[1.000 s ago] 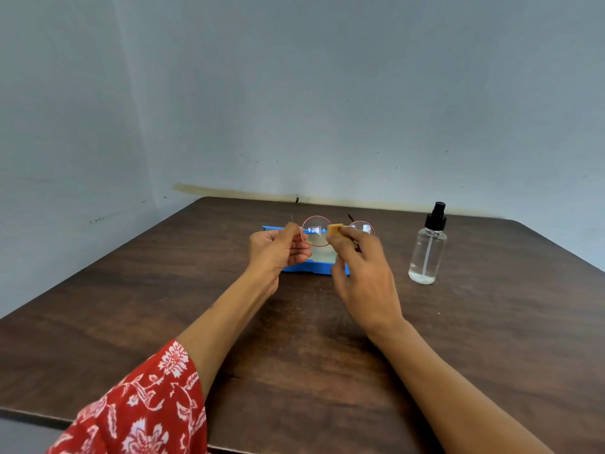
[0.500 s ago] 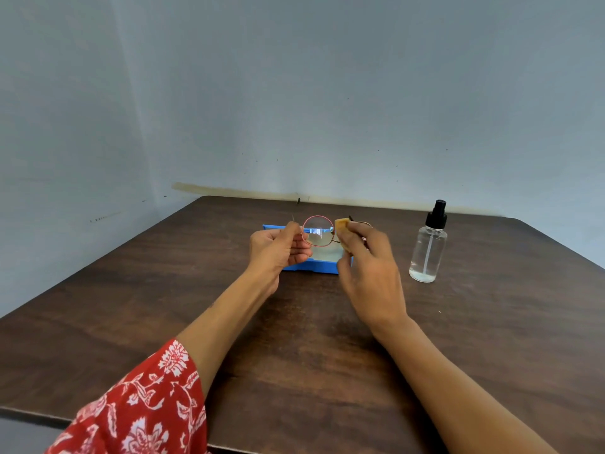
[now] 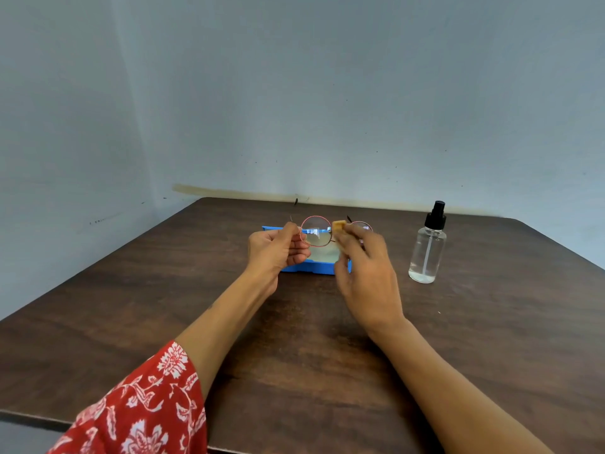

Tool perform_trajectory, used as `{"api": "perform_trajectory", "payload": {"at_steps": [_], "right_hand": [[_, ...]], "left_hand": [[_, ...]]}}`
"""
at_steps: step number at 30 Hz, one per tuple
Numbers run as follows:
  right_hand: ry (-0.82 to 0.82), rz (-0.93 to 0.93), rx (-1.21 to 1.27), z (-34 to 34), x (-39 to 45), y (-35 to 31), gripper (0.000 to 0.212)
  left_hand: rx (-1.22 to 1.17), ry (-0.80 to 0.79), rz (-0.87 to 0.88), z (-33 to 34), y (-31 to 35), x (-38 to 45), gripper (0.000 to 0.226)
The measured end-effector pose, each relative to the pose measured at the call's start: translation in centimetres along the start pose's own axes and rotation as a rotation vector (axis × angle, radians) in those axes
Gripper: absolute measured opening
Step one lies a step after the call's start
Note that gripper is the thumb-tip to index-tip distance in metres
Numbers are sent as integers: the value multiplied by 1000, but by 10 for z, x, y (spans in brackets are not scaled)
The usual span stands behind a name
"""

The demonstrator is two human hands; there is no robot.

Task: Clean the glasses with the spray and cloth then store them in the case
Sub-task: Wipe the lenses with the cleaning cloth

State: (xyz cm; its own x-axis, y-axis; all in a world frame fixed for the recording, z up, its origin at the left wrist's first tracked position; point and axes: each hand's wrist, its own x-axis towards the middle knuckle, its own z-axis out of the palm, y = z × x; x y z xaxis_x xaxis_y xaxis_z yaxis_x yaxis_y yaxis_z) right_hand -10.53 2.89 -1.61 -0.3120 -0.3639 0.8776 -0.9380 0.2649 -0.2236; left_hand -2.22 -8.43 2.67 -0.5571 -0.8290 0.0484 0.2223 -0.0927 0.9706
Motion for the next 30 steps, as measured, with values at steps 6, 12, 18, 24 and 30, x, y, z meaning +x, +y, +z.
{"api": "perform_trajectory", "payload": {"at_steps": [6,12,18,24,30], "right_hand": [[93,166,23,-11,3,13,40],[-36,-56,-43,-1,0,-3,40],[72,182,23,-10,3,12,41],[-26,-12,-54,-5,1,1,43],[65,122,32,-7,3,11,40]], "left_hand": [[16,-5,-12,0,-1,1,19],[10,-4,-10,1,-1,1,19],[6,-11,-12,0,-1,1,17],[15,-2,-15,1,-1,0,19],[9,-1,-20,1,-1,1,17]]}}
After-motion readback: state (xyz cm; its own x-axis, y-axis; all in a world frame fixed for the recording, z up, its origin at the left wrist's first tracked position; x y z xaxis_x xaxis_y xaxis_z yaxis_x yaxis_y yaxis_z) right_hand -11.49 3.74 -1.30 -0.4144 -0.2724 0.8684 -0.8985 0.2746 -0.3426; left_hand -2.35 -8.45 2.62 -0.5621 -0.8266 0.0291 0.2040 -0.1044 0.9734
